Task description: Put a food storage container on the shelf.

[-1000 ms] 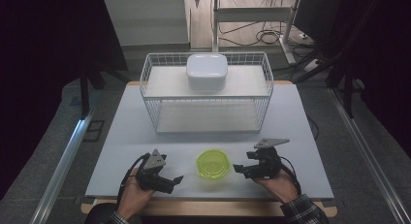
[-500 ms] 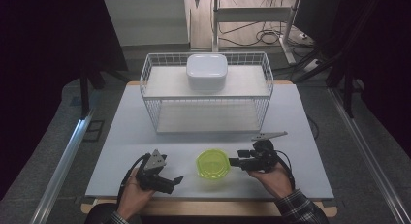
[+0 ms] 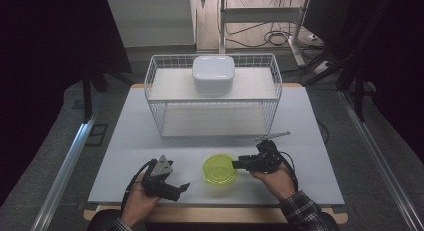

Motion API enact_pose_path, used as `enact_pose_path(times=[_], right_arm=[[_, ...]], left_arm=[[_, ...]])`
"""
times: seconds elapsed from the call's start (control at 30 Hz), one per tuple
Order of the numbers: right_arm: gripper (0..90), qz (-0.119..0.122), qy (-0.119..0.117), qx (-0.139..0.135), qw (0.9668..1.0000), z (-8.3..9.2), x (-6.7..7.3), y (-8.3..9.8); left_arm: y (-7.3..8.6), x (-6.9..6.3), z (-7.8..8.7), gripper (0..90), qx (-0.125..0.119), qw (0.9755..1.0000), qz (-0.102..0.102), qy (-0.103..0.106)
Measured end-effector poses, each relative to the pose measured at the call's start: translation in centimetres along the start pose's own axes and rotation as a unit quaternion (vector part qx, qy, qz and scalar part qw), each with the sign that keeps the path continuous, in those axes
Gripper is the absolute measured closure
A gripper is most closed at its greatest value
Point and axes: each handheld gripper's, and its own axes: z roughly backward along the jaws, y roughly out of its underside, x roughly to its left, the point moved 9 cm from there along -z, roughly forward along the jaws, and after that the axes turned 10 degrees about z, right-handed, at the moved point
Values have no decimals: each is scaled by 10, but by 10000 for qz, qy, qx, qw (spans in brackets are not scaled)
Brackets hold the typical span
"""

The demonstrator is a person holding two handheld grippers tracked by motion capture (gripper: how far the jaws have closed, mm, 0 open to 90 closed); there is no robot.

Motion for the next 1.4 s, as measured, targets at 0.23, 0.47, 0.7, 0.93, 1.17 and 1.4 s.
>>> enact_pose_path(times=[0.23,0.47,0.7,0.93,1.17,1.4], right_arm=[[609,-241,-211,63,9995,-7,-3,0],[671,-451,-378,198,9981,-13,-3,2],[791,-601,-572,262,9962,-13,-1,2],[818,-539,-730,336,9953,-12,9,-1],[820,-532,-708,261,9957,-10,8,-2],[821,-511,-677,48,9964,-1,7,-10]], left_arm=[[1,-1,-1,32,45,10000,-56,14],[1,-3,-2,33,68,9999,-106,34],[2,-4,-2,33,103,9998,-168,31],[2,-4,-2,33,103,9998,-180,27],[2,-4,-2,33,93,9998,-186,25],[1,-3,-1,33,58,9998,-168,6]])
